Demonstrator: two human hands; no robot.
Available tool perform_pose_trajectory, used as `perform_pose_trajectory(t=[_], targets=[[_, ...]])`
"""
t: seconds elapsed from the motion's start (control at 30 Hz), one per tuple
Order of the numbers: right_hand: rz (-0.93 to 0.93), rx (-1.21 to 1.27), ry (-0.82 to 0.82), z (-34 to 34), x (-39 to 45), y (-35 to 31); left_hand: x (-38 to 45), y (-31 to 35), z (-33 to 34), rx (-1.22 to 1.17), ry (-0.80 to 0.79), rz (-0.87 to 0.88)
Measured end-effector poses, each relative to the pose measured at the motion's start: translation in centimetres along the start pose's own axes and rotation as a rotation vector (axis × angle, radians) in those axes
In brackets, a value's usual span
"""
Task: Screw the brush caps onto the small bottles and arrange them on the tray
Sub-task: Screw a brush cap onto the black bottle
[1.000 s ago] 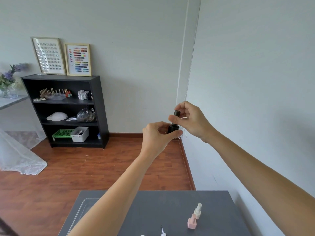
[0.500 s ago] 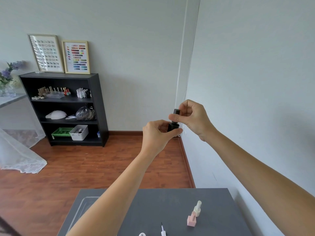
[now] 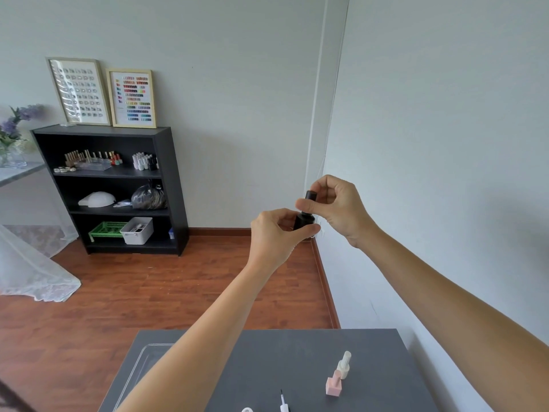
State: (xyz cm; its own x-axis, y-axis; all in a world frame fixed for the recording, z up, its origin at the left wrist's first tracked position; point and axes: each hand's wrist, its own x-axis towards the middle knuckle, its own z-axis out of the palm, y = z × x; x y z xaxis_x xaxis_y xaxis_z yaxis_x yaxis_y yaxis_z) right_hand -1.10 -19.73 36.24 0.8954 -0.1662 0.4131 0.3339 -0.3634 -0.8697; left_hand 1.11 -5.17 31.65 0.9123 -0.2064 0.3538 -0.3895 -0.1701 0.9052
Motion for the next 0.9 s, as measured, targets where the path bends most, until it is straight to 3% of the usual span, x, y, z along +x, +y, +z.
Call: perform_pose_trajectory(t=[0.23,0.43,0.67,0.9], targets=[[0.032,0.175,-0.252,-1.1,0.1,0.9,0.1,-0.1,-0.2,-0.006,-0.01,0.007],[-0.007,0.085,-0.021,-0.4,0.1,0.7,0.2,-0.2,0.1,-0.014,-0.007,0.008],[0.0,0.195,-0.247,-1.2,-0.2,0.7,0.3,-0.1,-0.1,-0.017,-0.049,0.008],[-0.02,0.125,-0.071,-0.7,-0.3,0.5,0.1,-0.4,0.1,-0.008,-0.074,0.025]])
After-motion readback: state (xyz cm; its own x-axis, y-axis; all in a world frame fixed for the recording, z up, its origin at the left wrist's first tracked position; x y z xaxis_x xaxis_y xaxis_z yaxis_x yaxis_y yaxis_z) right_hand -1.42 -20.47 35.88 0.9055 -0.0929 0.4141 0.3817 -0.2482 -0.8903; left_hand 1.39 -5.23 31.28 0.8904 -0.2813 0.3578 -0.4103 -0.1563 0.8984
